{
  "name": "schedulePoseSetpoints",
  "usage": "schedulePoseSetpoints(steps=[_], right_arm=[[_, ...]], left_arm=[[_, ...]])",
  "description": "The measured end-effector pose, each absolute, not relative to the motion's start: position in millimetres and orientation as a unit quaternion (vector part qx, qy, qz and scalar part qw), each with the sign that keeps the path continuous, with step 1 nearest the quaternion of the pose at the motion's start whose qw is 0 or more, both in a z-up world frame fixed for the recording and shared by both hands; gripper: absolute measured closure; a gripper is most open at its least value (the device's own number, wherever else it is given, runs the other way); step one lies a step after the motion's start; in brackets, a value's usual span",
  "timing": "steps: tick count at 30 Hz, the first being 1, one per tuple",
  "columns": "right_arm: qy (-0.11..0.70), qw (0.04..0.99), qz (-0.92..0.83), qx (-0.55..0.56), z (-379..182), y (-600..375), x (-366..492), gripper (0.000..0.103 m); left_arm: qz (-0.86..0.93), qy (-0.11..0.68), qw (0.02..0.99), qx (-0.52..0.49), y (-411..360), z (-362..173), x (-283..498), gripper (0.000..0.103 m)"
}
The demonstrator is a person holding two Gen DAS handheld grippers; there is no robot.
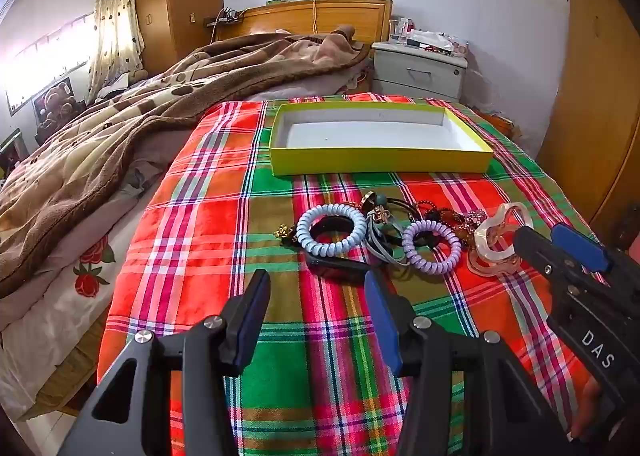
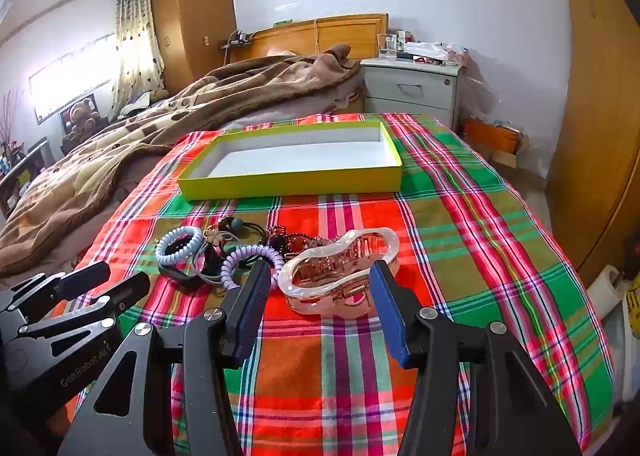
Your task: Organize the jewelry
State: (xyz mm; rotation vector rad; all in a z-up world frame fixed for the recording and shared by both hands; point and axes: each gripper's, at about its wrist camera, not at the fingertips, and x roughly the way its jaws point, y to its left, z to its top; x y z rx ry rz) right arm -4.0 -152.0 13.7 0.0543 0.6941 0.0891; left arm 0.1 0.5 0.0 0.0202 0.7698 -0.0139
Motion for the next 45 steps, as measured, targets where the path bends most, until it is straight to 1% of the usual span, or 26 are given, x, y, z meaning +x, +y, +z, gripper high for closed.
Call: schedulePoseSetpoints(steps=[22, 45], right_arm=[[0.332, 0.942, 0.045, 0.029, 12.9, -149.4, -8.1, 0.051], [0.328, 0.943, 0.044, 0.032, 13.3, -150.5, -10.2, 0.051]], left_arm=[[-0.007, 0.389, 0.921, -0.006, 7.1, -1.9, 2.4, 0.052], [-0.002, 0.385, 0.923, -0.010, 7.9, 4.9, -2.8, 0.052]])
